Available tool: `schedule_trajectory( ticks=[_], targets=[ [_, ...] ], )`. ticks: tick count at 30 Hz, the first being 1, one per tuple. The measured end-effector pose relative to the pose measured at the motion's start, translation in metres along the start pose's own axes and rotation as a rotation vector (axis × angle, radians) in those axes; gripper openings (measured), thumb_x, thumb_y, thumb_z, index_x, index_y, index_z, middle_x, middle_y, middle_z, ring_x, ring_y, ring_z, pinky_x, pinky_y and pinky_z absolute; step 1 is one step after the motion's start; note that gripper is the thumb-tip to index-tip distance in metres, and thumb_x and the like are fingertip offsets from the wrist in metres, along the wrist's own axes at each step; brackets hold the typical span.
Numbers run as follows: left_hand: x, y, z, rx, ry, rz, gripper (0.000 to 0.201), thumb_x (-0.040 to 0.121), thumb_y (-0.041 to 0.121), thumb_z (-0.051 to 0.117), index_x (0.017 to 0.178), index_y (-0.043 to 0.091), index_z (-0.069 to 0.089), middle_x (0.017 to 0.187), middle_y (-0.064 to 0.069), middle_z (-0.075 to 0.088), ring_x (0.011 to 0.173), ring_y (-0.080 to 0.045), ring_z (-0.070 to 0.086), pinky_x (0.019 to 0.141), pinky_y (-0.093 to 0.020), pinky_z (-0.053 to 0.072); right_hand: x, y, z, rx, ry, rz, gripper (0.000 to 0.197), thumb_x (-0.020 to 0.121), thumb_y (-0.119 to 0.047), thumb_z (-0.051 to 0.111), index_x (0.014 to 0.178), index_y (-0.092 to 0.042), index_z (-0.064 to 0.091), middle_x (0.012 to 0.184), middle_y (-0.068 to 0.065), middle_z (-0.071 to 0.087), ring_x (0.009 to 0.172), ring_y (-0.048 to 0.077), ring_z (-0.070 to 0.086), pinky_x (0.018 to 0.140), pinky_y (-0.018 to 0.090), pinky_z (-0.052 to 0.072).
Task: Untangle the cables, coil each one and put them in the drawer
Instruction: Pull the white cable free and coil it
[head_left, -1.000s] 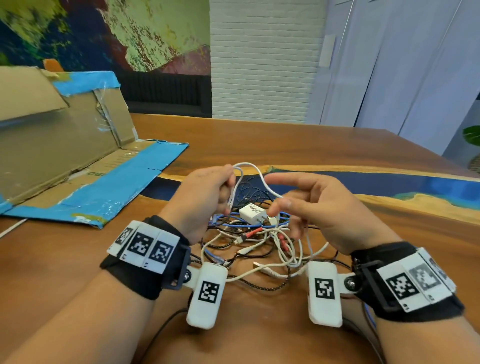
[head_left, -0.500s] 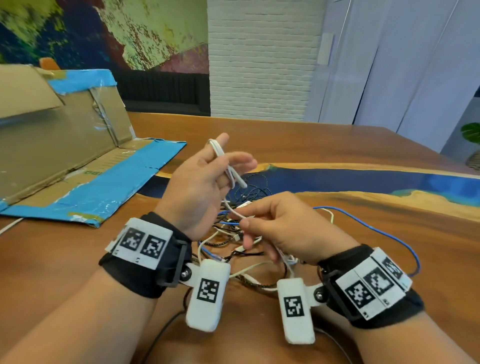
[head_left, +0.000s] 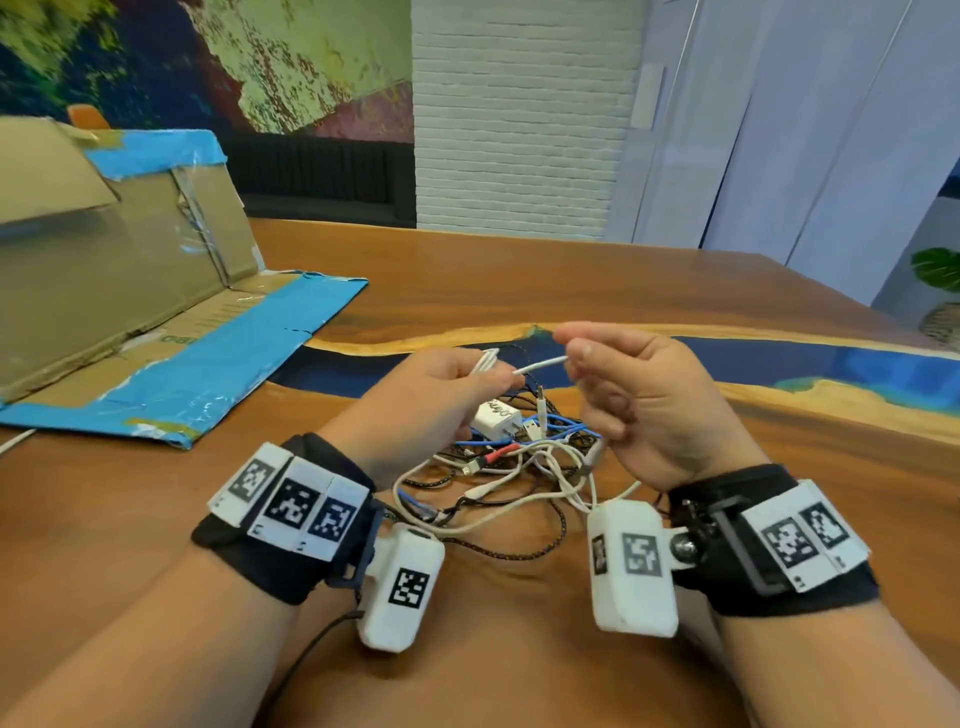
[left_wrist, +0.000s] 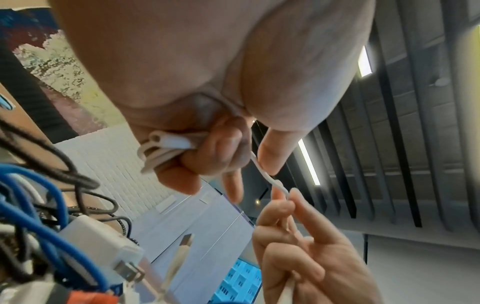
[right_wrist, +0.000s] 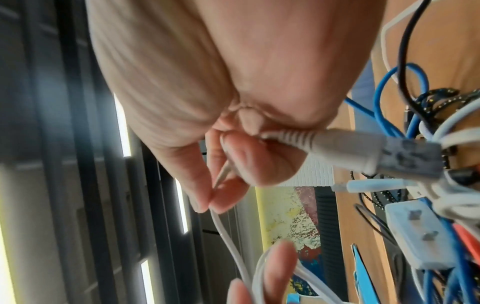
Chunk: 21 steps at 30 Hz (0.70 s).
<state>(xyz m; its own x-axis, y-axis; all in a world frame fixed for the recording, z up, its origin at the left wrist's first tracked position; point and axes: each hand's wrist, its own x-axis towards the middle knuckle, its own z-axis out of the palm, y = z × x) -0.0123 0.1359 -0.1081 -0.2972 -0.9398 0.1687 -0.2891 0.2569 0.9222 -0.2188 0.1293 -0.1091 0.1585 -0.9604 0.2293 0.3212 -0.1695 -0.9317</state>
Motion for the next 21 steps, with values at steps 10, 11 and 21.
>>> schedule_trajectory(
  ticks=[10, 11, 21],
  targets=[
    [-0.013, 0.013, 0.008, -0.521, -0.219, -0.027, 0.037, 0.091, 0.04, 0.048, 0.064, 0.015, 0.05, 0.048, 0.004, 0.02, 0.042, -0.013, 0.014, 0.047, -0.024, 0.034, 0.006, 0.014, 0.005, -0.537, 0.124, -0.27, 0.013, 0.087, -0.014, 0.079, 0.088, -0.027, 0.082, 0.085, -0.004, 0.078, 0.078, 0.021, 0.067, 0.069, 0.029, 0.055],
    [-0.013, 0.014, 0.011, -0.562, -0.231, -0.03, 0.037, 0.091, 0.04, 0.048, 0.063, 0.016, 0.049, 0.048, 0.004, 0.019, 0.043, -0.013, 0.013, 0.046, -0.024, 0.034, 0.005, 0.016, 0.008, -0.585, 0.113, -0.291, 0.013, 0.087, -0.016, 0.08, 0.087, -0.029, 0.082, 0.085, -0.007, 0.077, 0.078, 0.025, 0.065, 0.069, 0.033, 0.056],
    [-0.002, 0.004, 0.013, -0.415, 0.051, 0.077, 0.046, 0.11, 0.031, 0.033, 0.07, 0.012, 0.046, 0.048, 0.004, 0.027, 0.043, -0.013, 0.026, 0.055, -0.031, 0.034, 0.001, 0.024, 0.018, -0.212, -0.116, -0.032, 0.028, 0.094, -0.002, 0.052, 0.11, 0.003, 0.074, 0.106, 0.034, 0.07, 0.097, 0.04, 0.072, 0.096, 0.046, 0.057]
  ],
)
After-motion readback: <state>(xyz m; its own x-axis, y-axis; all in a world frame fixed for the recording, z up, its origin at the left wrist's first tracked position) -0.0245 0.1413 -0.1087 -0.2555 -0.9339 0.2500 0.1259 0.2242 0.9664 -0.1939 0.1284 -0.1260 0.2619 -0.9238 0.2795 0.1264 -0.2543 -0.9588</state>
